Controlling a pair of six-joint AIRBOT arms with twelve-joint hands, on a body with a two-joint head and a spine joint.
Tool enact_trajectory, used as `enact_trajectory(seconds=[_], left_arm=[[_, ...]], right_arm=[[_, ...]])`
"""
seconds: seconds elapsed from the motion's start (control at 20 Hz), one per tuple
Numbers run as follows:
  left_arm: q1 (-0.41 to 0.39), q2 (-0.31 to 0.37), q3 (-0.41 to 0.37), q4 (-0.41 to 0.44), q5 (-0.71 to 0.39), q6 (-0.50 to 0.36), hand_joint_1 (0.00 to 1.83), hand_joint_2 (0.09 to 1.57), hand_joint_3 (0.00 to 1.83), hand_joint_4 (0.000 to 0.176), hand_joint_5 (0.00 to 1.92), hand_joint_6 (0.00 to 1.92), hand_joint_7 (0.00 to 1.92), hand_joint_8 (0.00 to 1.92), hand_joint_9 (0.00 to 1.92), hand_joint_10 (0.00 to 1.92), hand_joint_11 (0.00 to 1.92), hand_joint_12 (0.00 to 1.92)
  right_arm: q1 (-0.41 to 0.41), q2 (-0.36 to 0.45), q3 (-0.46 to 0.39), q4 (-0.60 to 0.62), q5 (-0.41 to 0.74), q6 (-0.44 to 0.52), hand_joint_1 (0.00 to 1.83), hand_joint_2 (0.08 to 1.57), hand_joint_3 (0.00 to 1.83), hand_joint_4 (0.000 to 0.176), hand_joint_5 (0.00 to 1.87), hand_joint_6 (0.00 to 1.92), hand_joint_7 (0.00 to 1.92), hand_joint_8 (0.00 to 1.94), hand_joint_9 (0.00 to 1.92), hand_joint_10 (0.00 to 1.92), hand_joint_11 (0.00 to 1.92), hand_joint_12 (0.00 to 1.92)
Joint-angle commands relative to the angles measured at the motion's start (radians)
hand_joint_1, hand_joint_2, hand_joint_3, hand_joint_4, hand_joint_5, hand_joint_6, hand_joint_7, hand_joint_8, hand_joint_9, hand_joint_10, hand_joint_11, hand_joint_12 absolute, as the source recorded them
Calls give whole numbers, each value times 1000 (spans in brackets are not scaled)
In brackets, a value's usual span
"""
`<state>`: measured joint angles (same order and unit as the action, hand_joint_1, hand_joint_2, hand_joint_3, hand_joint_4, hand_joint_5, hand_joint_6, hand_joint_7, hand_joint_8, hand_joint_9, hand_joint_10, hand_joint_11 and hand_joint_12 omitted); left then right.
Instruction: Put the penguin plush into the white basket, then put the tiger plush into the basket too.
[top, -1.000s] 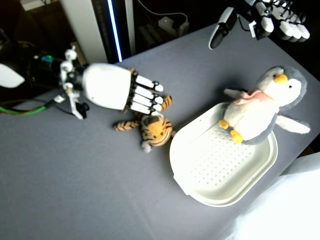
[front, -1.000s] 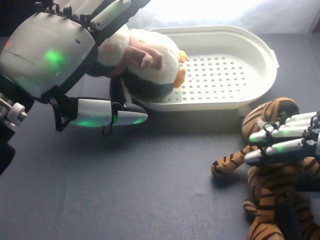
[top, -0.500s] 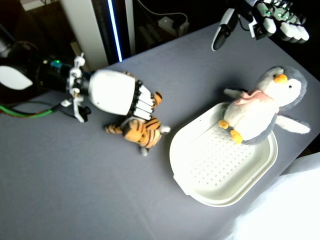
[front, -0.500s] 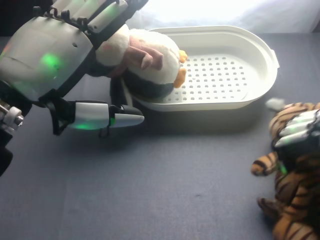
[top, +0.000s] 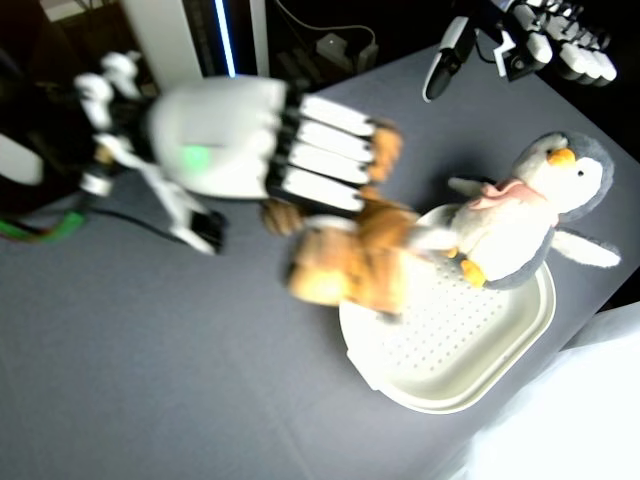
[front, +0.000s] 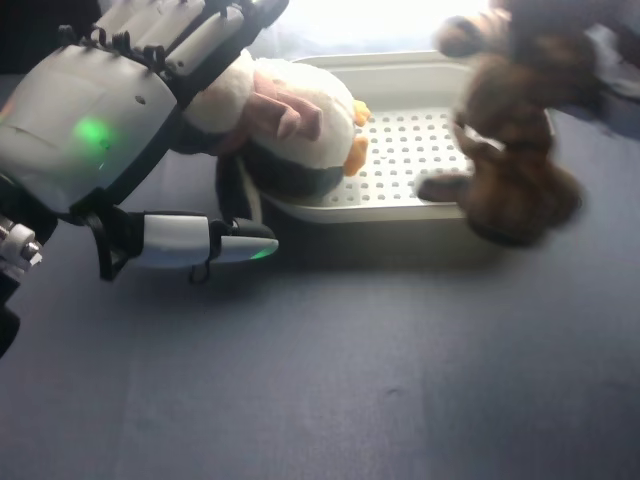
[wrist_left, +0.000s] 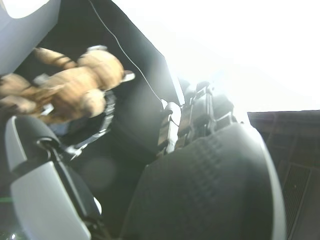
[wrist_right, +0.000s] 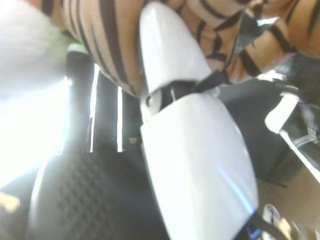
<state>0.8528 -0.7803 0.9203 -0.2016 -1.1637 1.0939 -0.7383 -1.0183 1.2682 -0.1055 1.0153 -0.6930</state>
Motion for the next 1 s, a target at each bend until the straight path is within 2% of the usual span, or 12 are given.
enact_trajectory(seconds=[0.0,0.2,0.25,0.3,0.35,0.45,0.55,0.65,0.75,0.85,0.9,0.95], left_arm=[[-11,4,-3,15,-126,-8,792,743,5,104,0,0,0,0,0,0,0,0],[-11,3,-3,26,-136,-17,806,720,0,125,0,0,0,0,0,0,0,0],[-11,3,-5,30,-146,-17,818,732,0,114,0,0,0,0,0,0,0,0],[-9,4,-7,31,-153,-17,822,742,5,119,0,0,0,0,0,0,0,0],[-6,6,-8,31,-160,-17,819,744,6,116,0,0,0,0,0,0,0,0],[-1,15,-9,31,-177,-25,818,745,6,115,0,0,0,0,0,0,0,0],[0,26,-9,32,-205,-35,804,761,13,86,0,0,0,0,0,0,1,0],[10,28,-9,31,-259,-60,830,742,4,80,0,0,0,0,0,0,0,0],[39,26,-8,26,-319,-127,795,739,2,156,0,0,0,0,0,0,56,28],[84,25,-12,25,-382,-175,791,737,1,163,0,0,0,0,0,0,62,33],[105,24,-16,20,-420,-191,724,746,0,173,0,0,0,0,0,0,12,325],[124,23,-17,13,-451,-206,727,775,0,175,0,0,0,0,2,1,2,608]], right_arm=[[40,-31,33,5,-19,2,1161,1328,22,0,657,1433,571,1799,621,1895,675,1921],[105,-128,155,-5,-220,-2,1311,1265,0,0,748,1289,687,1534,629,1626,547,1718],[105,-128,156,1,-226,-2,1170,1261,1,0,822,1294,603,1486,491,551,164,1112],[105,-127,150,5,-223,-2,1269,1254,0,0,637,506,493,548,402,224,61,868],[105,-121,141,5,-211,-2,1286,1254,0,18,587,162,461,164,342,77,24,748],[105,-88,113,29,-144,-2,1294,1253,0,23,603,15,479,13,341,10,26,701],[82,-40,62,76,-26,-2,694,1421,70,21,302,9,229,1,141,5,2,315],[29,31,11,136,121,-1,553,1466,84,12,249,1,224,1,157,7,0,314],[-58,81,-64,191,311,4,789,1431,54,69,246,1,192,1,126,0,4,280],[-147,116,-124,231,476,8,804,1427,48,73,245,1,189,1,124,0,6,275],[-195,122,-148,254,552,8,647,1371,12,68,307,2,262,1,175,2,53,245],[-235,123,-161,275,609,10,773,1370,6,76,327,4,284,3,205,8,82,240]])
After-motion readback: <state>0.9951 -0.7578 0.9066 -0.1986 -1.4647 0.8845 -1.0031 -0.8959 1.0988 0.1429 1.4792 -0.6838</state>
